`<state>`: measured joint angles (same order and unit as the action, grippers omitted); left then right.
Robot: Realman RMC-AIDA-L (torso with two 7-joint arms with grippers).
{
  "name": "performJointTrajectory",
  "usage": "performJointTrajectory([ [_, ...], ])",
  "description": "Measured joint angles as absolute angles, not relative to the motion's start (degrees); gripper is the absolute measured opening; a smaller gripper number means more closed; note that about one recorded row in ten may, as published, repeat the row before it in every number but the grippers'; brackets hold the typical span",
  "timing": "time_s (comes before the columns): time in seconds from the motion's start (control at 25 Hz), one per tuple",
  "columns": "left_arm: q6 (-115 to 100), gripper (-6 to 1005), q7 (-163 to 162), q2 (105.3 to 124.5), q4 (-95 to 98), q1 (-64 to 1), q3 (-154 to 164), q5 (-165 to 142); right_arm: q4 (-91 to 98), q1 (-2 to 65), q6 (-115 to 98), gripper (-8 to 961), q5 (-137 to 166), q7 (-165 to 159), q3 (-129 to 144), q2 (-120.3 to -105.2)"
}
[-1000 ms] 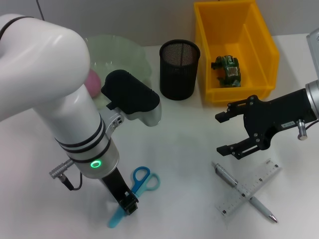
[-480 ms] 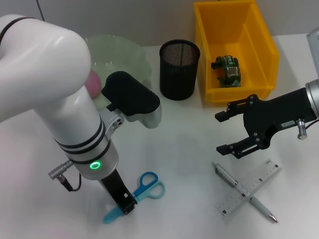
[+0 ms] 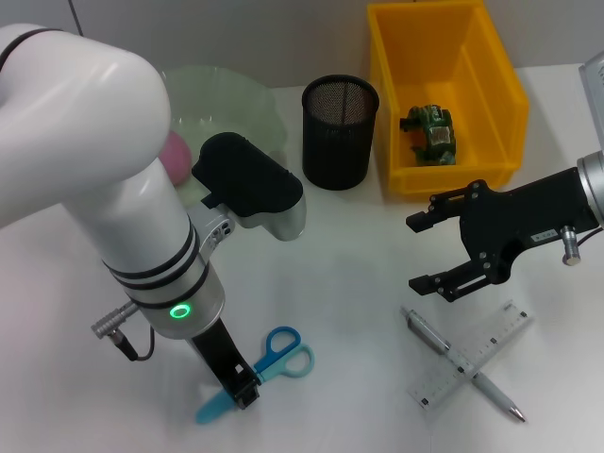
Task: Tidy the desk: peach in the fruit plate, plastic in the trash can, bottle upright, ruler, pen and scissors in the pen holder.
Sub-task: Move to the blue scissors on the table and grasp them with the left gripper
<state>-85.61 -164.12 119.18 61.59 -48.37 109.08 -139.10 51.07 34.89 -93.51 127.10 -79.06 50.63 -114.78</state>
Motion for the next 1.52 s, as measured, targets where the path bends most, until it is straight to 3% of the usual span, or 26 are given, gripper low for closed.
performJointTrajectory([
  [0.48, -85.50, 402, -164.21, 119.18, 61.62, -48.59, 109.43, -139.11, 51.06, 34.82, -93.51, 817, 127.18, -79.05, 50.62, -114.78],
  [1.24, -85.64, 395, -164.12, 119.18, 61.84, -48.70, 109.96, -139.12, 51.16, 34.80, -93.52, 817, 127.09, -79.18, 50.62, -114.78],
  [1.52, -85.83, 288, -164.08, 119.18, 61.75, -48.70, 110.23, -139.13, 51.23, 34.80, -93.56, 817, 126.98, -79.19, 50.62, -114.78],
])
